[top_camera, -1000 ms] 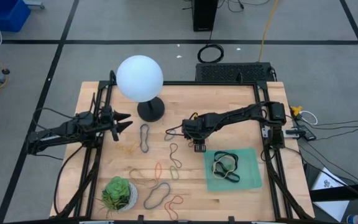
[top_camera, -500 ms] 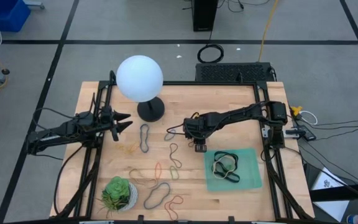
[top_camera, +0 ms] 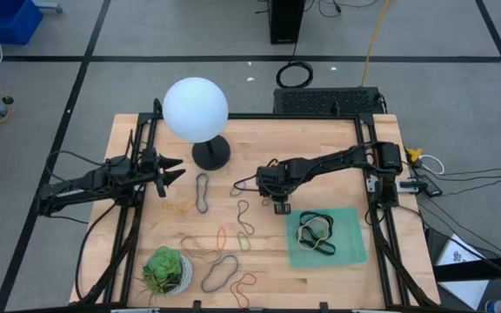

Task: Pick and place rubber bands into bin
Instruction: Put the top purple rubber band into the green bin

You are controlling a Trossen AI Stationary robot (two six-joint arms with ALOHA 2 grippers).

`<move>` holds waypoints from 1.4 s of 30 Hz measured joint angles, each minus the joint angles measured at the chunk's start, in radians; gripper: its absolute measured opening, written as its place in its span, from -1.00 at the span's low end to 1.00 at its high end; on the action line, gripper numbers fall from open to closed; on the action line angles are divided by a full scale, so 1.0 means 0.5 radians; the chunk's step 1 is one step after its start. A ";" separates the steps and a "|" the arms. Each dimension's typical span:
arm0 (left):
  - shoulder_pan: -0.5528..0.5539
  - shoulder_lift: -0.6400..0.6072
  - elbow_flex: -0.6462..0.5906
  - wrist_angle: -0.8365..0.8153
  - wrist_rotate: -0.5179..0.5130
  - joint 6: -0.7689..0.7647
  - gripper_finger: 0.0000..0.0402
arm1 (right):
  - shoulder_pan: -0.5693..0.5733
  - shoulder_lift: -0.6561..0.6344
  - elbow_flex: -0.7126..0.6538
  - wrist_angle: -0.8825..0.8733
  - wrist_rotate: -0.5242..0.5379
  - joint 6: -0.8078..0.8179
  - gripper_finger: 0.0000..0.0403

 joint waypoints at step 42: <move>0.000 0.001 0.000 0.013 -0.004 0.001 0.05 | 0.233 -1.378 -0.001 0.448 0.478 0.065 -1.00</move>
